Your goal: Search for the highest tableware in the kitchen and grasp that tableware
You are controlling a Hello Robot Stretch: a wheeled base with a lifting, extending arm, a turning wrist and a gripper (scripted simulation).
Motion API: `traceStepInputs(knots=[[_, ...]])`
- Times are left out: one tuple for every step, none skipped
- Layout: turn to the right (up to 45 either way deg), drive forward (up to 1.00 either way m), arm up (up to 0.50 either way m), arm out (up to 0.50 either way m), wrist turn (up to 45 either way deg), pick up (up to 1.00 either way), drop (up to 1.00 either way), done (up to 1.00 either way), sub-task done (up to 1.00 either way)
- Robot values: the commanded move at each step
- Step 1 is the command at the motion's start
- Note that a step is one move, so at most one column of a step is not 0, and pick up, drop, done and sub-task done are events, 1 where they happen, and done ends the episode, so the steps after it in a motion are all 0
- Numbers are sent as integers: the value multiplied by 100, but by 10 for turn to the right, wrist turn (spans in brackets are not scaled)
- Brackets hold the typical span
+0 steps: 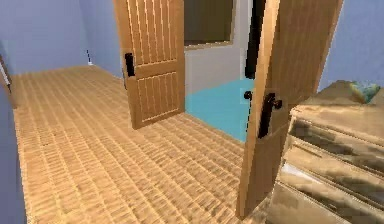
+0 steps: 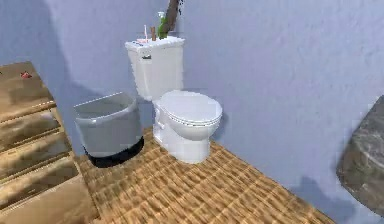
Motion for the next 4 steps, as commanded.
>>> traceStepInputs(knots=[[0, 95, 0, 0, 0, 0, 0, 0, 0], [-390, 0, 0, 0, 0, 0, 0, 0, 0], [0, 60, 0, 0, 0, 0, 0, 0, 0], [450, 0, 0, 0, 0, 0, 0, 0, 0]])
